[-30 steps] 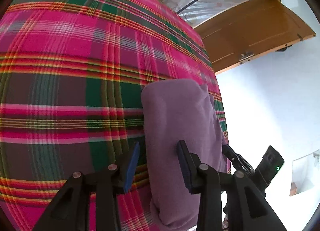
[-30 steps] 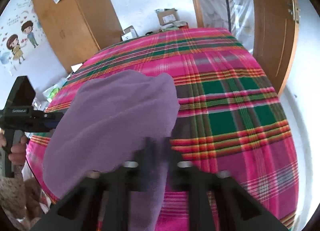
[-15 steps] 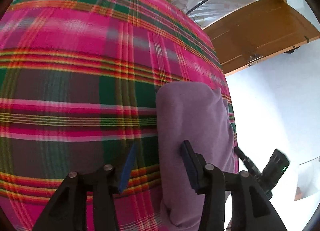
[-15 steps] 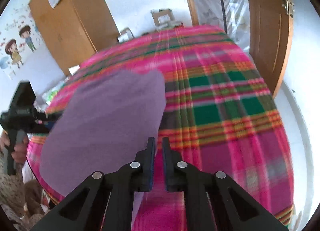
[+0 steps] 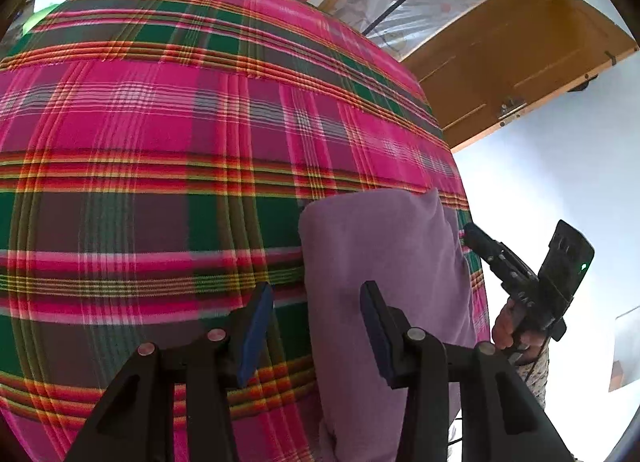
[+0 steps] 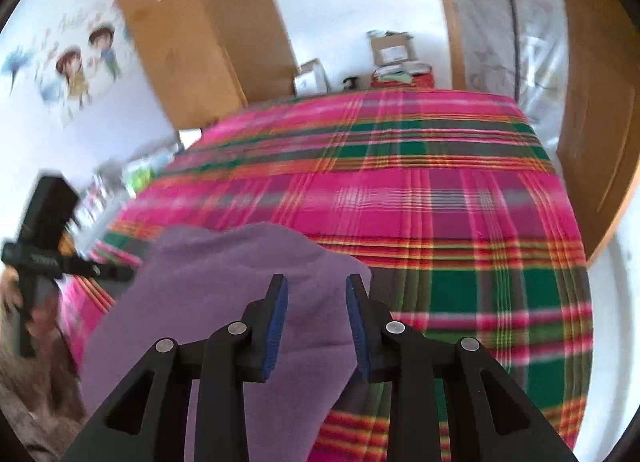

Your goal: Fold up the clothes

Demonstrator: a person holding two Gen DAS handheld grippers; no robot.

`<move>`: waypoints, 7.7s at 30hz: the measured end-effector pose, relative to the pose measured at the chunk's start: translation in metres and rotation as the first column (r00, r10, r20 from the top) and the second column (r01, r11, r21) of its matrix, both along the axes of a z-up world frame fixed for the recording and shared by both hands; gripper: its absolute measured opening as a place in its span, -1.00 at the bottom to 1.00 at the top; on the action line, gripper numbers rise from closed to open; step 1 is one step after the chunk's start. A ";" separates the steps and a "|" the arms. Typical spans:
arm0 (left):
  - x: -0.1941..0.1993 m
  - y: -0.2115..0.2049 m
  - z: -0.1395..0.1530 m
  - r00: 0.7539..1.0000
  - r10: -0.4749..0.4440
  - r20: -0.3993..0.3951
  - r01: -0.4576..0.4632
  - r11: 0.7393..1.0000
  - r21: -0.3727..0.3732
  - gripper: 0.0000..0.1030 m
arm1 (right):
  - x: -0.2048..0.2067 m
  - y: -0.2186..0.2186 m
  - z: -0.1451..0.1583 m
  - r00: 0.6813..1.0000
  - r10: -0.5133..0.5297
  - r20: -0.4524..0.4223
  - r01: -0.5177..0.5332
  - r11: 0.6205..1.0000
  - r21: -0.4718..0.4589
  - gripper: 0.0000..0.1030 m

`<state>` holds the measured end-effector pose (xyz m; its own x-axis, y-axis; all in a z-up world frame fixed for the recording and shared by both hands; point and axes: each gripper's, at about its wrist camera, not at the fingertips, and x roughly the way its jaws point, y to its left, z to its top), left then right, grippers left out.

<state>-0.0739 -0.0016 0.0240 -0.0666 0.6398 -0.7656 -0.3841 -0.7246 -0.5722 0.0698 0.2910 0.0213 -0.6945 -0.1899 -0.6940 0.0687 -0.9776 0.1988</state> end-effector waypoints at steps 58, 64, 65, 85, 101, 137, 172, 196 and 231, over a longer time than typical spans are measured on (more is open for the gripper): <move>0.017 -0.027 -0.046 0.956 -0.117 0.270 0.041 0.962 0.271 0.14 | 0.052 -0.055 0.009 0.993 0.113 -0.016 -0.114 0.985 -0.132 0.24; 0.013 -0.019 -0.049 0.946 -0.146 0.291 0.056 0.954 0.295 0.15 | 0.054 -0.071 0.000 0.991 0.131 0.007 -0.129 0.986 -0.105 0.24; 0.011 -0.017 -0.050 0.938 -0.155 0.309 0.057 0.951 0.303 0.15 | 0.054 -0.069 -0.002 0.992 0.127 0.006 -0.125 0.985 -0.115 0.24; -0.009 -0.020 -0.049 0.900 -0.259 0.352 0.159 0.944 0.289 0.22 | 0.063 0.040 -0.029 0.989 -0.073 0.130 0.122 0.899 -0.421 0.36; -0.026 -0.036 -0.054 0.848 -0.312 0.428 0.195 0.935 0.295 0.22 | 0.015 0.040 -0.048 0.945 0.159 0.286 0.016 0.849 -0.528 0.50; -0.020 -0.040 -0.065 0.850 -0.294 0.436 0.177 0.941 0.290 -0.01 | -0.008 -0.009 -0.043 0.947 0.232 0.223 -0.113 0.889 -0.443 0.35; -0.022 -0.031 -0.054 0.864 -0.305 0.400 0.182 0.931 0.318 -0.28 | 0.000 -0.009 -0.050 0.967 0.166 0.193 -0.058 0.882 -0.468 -0.48; -0.029 -0.025 -0.041 0.896 -0.297 0.332 0.186 0.927 0.326 -0.28 | 0.007 -0.033 -0.029 0.986 0.057 0.156 0.010 0.918 -0.396 -0.54; -0.159 -0.088 -0.019 0.968 0.012 0.249 -0.085 0.955 0.283 -0.26 | -0.187 -0.148 -0.002 0.974 0.198 0.106 -0.146 0.917 -0.372 -0.55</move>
